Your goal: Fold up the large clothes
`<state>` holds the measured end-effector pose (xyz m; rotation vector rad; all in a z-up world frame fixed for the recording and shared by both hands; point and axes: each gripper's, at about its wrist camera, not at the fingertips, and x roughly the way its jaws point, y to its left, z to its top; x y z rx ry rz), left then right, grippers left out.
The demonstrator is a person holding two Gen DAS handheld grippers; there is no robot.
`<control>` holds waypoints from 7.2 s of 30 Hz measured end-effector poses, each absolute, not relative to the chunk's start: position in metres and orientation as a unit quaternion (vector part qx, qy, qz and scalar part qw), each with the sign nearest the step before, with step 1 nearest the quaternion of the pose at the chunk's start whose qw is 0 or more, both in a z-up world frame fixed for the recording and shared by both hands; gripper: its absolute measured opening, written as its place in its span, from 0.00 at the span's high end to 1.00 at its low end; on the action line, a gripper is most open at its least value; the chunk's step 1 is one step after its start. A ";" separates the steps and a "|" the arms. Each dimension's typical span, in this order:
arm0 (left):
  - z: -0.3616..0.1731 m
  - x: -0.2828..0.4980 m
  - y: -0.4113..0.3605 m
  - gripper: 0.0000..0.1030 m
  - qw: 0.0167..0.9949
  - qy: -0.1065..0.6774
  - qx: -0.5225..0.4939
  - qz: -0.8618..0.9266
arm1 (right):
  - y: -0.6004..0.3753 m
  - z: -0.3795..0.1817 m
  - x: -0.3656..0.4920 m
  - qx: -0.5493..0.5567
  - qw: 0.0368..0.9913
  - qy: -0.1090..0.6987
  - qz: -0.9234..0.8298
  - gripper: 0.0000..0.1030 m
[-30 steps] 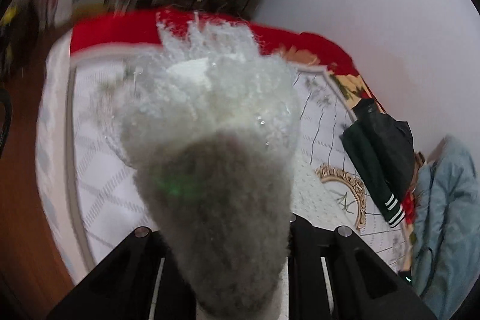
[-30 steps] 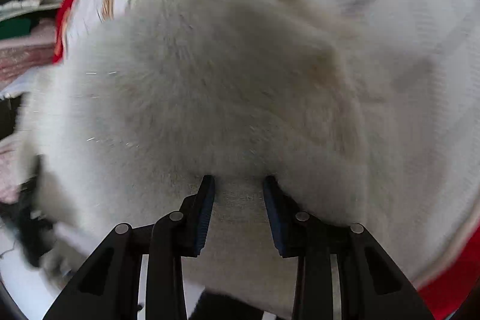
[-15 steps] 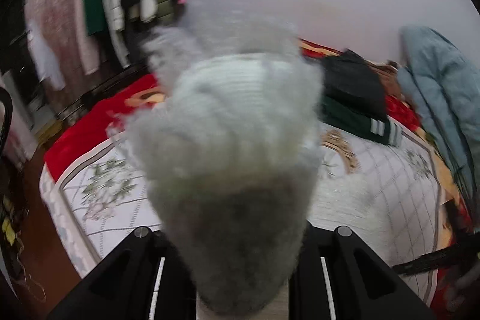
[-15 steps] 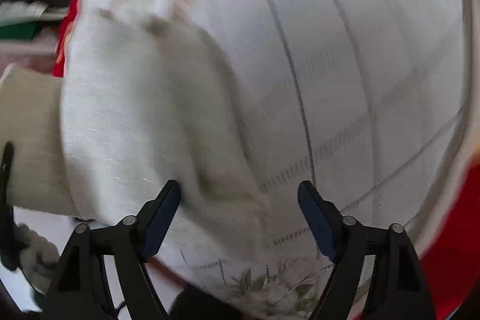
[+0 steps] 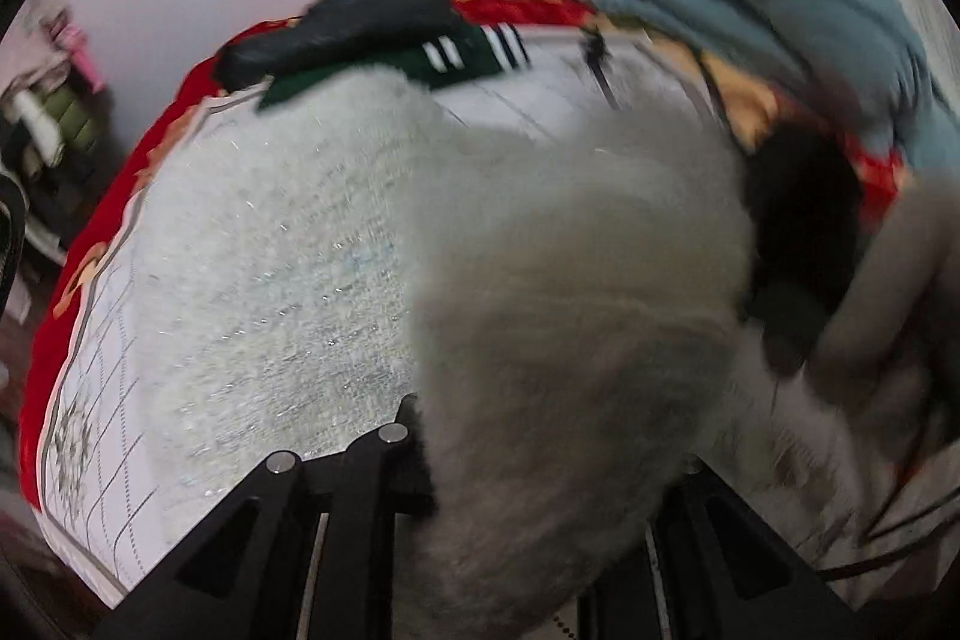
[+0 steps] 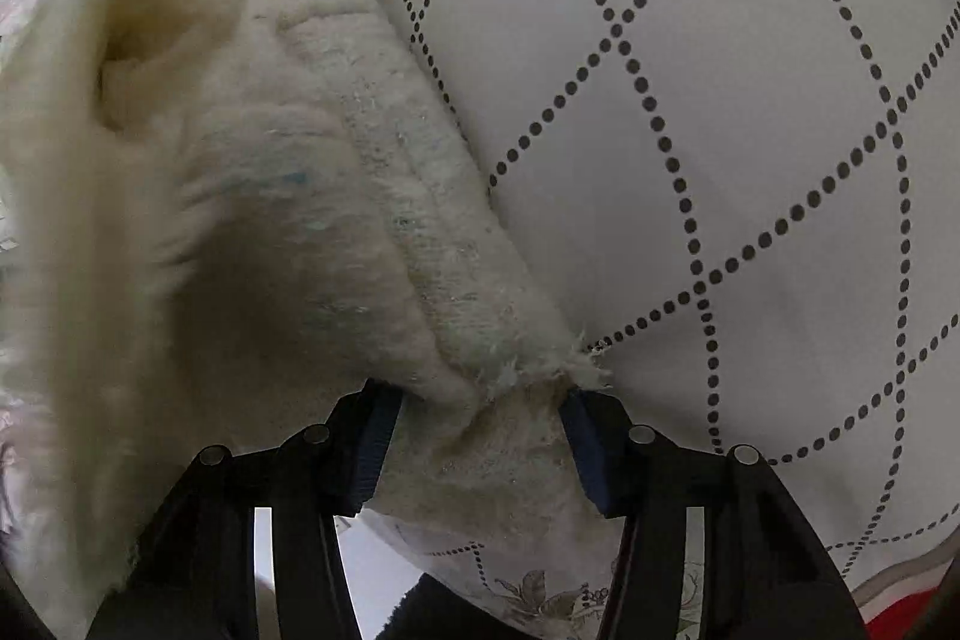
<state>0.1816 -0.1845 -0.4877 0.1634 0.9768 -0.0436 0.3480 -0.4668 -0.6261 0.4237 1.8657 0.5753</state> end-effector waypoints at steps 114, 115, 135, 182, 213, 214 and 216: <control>-0.522 0.236 0.047 0.01 0.774 0.573 -0.255 -0.089 | -0.495 -0.550 0.330 0.341 0.540 0.673 0.374 0.00; -0.523 0.236 0.049 0.01 0.772 0.575 -0.257 -0.092 | -0.497 -0.548 0.330 0.342 0.544 0.668 0.374 0.00; -0.485 0.258 0.037 0.01 0.809 0.550 -0.171 -0.115 | -0.479 -0.517 0.328 0.334 0.541 0.695 0.335 0.43; -0.373 0.397 0.071 0.37 0.810 0.527 -0.215 -0.143 | -0.532 -0.416 0.401 0.416 0.556 0.638 0.332 0.46; -0.412 0.712 0.107 0.07 0.827 0.552 -0.108 -0.010 | -0.489 -0.370 0.749 0.171 0.737 0.636 0.149 0.02; -0.406 0.707 0.105 0.05 0.833 0.545 -0.097 -0.002 | -0.487 -0.363 0.734 0.146 0.755 0.627 0.127 0.01; -0.396 0.692 0.101 0.05 0.846 0.527 -0.078 0.012 | -0.489 -0.348 0.707 0.103 0.784 0.606 0.090 0.01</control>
